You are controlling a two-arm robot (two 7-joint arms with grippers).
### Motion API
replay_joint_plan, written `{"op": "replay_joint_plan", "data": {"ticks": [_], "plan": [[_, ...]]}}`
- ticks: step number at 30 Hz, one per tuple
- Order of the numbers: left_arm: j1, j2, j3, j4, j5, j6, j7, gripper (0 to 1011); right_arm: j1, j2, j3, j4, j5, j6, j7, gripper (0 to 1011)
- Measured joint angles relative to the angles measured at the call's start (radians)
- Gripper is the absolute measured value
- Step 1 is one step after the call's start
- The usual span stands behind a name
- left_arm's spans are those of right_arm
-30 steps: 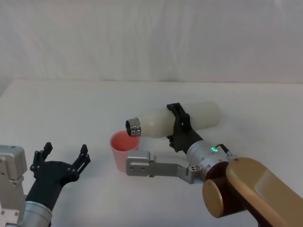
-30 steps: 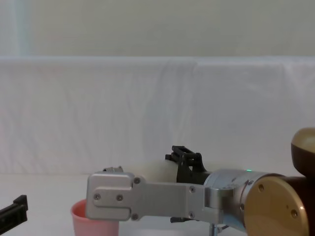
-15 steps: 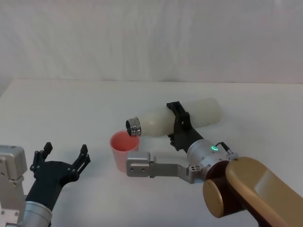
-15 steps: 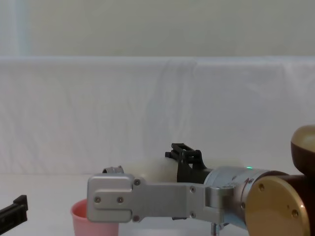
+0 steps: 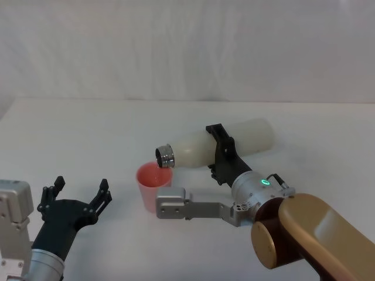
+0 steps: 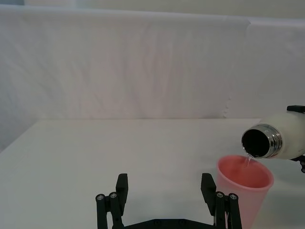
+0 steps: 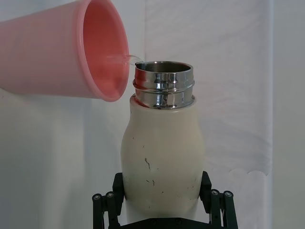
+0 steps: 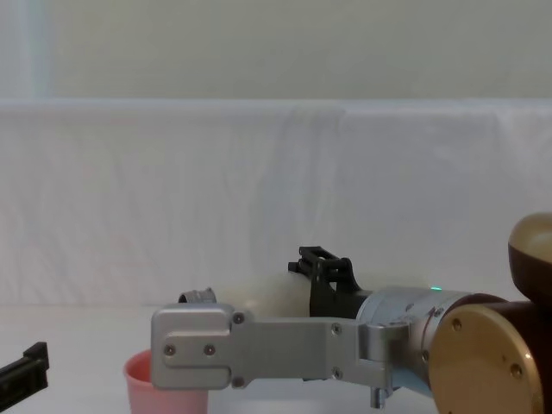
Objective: Grasp the thermos with one hand and pour water into the cup lid.
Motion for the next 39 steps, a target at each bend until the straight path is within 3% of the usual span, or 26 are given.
{"op": "replay_joint_plan", "data": {"ticks": [39], "plan": [[0.0,0.0,0.0,0.0,0.0,0.0,0.0,1001,0.015,0.001,-0.016,0.008,-0.035,0.006,0.01,953]]}}
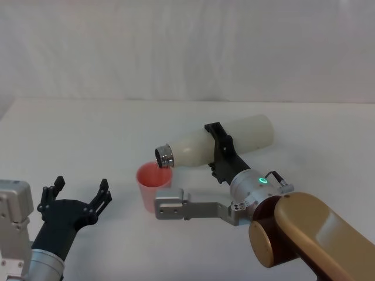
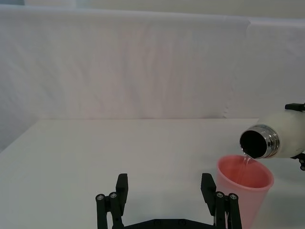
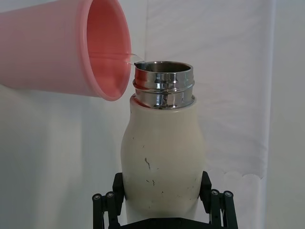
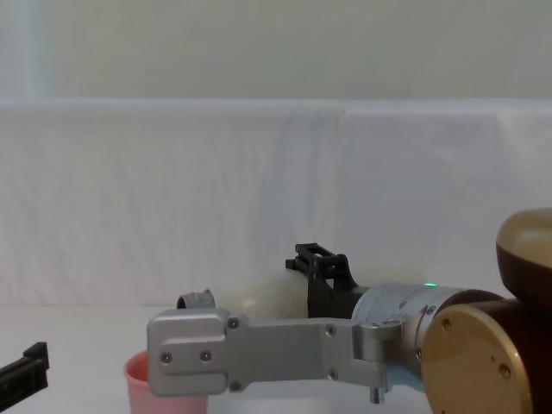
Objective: Grasp the thermos with one hand and pour water into the cup lid.
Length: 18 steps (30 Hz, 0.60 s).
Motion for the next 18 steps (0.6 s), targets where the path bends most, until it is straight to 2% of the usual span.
{"op": "replay_joint_plan", "data": {"ticks": [18], "plan": [[0.0,0.0,0.0,0.0,0.0,0.0,0.0,1001,0.0,0.001,0.0,0.0,-0.001,-0.001,0.003,953]]}}
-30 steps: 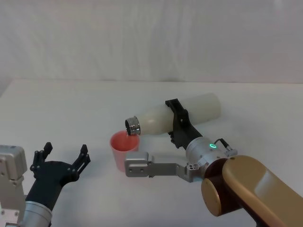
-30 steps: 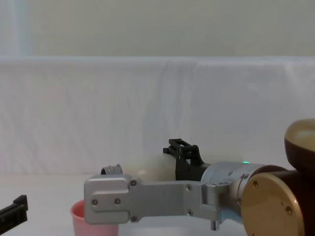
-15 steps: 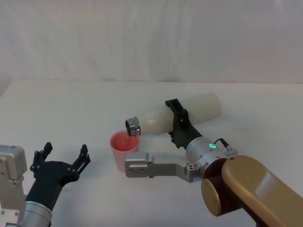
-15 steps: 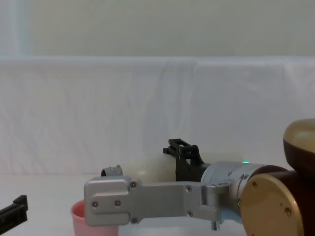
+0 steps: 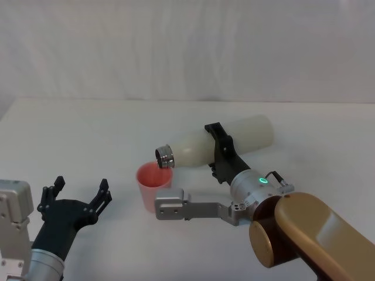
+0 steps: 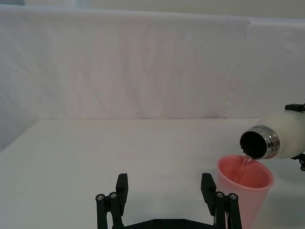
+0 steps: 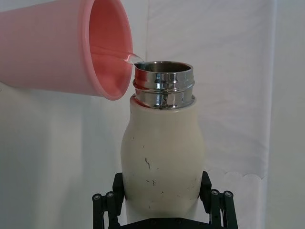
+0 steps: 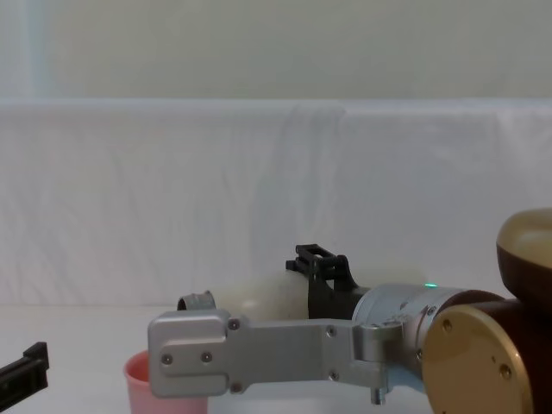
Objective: Grasp the thermos with one hand and pour water into the cup lid.
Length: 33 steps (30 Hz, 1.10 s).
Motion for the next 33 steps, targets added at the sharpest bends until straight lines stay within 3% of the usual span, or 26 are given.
{"op": "replay_joint_plan", "data": {"ticks": [33], "plan": [[0.0,0.0,0.0,0.0,0.0,0.0,0.0,1001,-0.002,-0.007,0.004,0.006,0.013,-0.001,0.002,953]]}}
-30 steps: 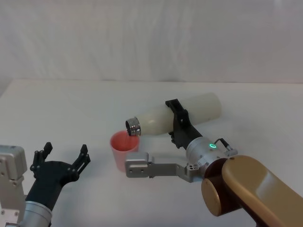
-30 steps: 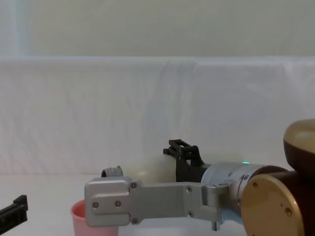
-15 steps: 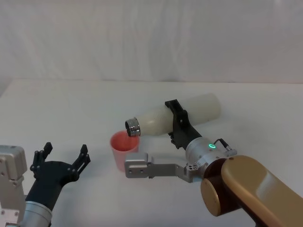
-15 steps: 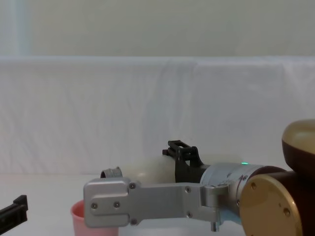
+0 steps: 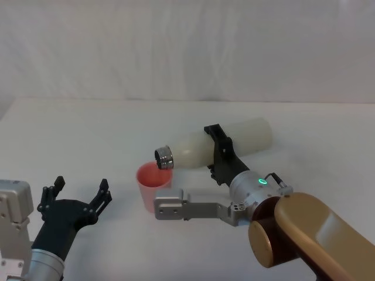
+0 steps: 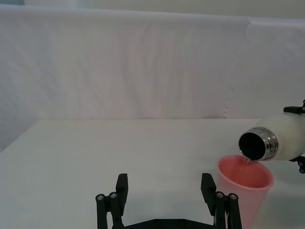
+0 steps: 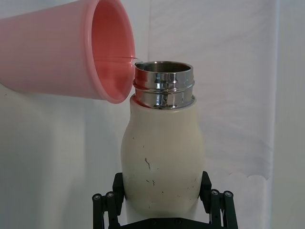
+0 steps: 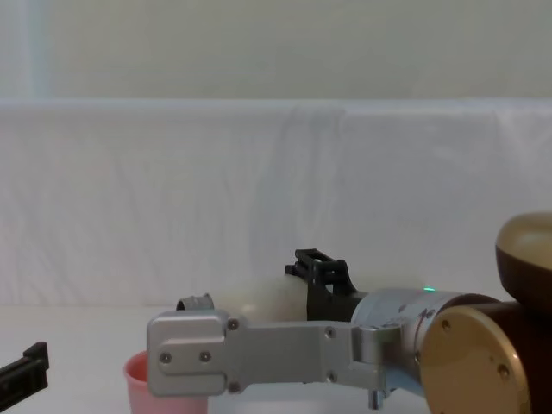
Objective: Grasp the thermos with one hand and pour water into the cup lid.
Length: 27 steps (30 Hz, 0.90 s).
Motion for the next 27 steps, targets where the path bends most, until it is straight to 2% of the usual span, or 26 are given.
{"op": "replay_joint_plan", "data": {"ticks": [12,21,27], "plan": [[0.0,0.0,0.0,0.0,0.0,0.0,0.0,1001,-0.042,-0.001,0.052,-0.047,0.083,-0.021,-0.032,953],[0.0,0.0,0.0,0.0,0.0,0.0,0.0,1001,-0.123,0.021,0.127,-0.154,0.191,-0.046,-0.059,953],[0.0,0.0,0.0,0.0,0.0,0.0,0.0,1001,-0.195,0.04,0.197,-0.238,0.285,-0.068,-0.077,953]]}}
